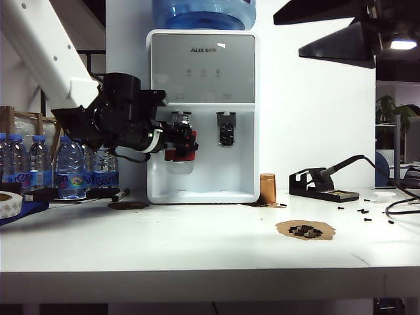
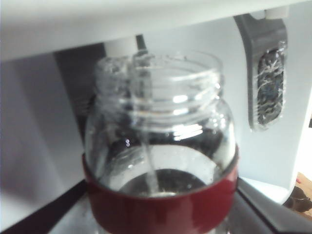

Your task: Pick up the water bottle with two loops of red belts, then reach the front water dispenser and gently press the gray-black baffle horizontally to get a little water.

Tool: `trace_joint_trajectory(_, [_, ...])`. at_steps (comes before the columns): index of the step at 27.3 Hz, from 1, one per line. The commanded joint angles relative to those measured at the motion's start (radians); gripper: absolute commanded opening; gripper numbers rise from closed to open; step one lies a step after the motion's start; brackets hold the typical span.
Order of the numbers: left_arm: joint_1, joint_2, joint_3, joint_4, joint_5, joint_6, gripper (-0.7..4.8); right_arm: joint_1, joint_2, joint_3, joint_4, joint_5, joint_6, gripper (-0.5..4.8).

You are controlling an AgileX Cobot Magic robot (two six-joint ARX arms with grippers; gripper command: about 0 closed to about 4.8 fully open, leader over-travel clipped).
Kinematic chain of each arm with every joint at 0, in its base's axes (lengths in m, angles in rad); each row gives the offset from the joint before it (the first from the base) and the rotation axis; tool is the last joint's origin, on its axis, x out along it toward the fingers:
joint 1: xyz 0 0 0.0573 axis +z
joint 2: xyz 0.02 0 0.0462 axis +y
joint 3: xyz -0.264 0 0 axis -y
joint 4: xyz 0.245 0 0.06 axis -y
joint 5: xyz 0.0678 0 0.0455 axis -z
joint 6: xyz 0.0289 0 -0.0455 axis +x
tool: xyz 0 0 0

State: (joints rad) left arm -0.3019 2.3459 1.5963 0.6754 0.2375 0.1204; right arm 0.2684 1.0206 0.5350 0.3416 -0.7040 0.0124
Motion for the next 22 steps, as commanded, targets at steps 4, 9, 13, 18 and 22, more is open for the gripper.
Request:
trace_joint_trajectory(4, [0.008, -0.009, 0.012, 0.035, -0.032, -0.005, -0.05, 0.0, -0.001, 0.005, 0.013, -0.003, -0.002, 4.79])
trace_joint_trajectory(9, [0.01, -0.009, 0.012, 0.035, -0.034, -0.005, -0.05, 0.0, -0.001, 0.005, 0.013, -0.003, -0.002, 4.79])
trace_joint_trajectory(13, [0.013, -0.009, 0.012, 0.035, -0.034, -0.005, -0.05, 0.0, -0.001, 0.005, 0.013, -0.003, -0.002, 4.79])
trace_joint_trajectory(18, [0.014, -0.009, 0.012, 0.035, -0.034, -0.005, -0.04, 0.0, -0.001, 0.005, 0.013, -0.003, -0.002, 4.79])
trace_joint_trajectory(22, [0.014, -0.009, 0.012, 0.035, -0.033, -0.005, -0.05, 0.0, -0.001, 0.005, 0.013, -0.003, -0.002, 4.79])
